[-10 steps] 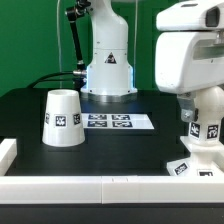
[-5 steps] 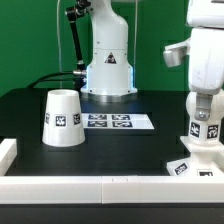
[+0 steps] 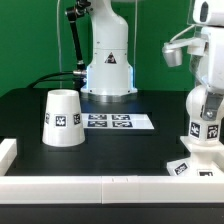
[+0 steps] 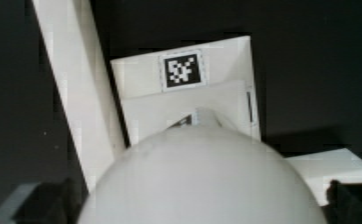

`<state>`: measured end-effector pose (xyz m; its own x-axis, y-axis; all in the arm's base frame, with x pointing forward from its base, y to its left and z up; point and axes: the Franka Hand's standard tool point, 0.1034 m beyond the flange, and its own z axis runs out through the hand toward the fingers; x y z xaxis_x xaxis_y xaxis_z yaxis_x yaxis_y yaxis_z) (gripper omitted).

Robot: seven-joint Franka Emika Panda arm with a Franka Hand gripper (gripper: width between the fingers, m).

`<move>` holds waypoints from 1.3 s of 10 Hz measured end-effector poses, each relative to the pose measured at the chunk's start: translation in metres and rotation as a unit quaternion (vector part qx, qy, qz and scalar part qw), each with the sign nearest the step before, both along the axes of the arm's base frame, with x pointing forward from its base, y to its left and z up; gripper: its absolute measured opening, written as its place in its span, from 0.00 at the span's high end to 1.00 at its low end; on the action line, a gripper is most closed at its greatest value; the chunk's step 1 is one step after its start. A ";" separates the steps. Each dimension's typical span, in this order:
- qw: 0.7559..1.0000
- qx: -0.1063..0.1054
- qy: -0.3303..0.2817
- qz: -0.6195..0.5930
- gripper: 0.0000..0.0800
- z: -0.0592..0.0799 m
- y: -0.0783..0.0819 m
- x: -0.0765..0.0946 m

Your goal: Assemble lamp

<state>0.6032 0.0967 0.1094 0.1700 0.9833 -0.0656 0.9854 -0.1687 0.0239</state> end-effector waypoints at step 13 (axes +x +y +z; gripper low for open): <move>0.913 0.014 -0.016 -0.408 0.28 0.000 -0.002 -0.002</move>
Offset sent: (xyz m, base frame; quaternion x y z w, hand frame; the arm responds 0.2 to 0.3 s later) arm 0.0000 0.0000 0.0000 0.0000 0.0000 0.0650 0.9979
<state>0.6013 0.0949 0.1094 0.8478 0.5297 -0.0244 0.5302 -0.8471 0.0351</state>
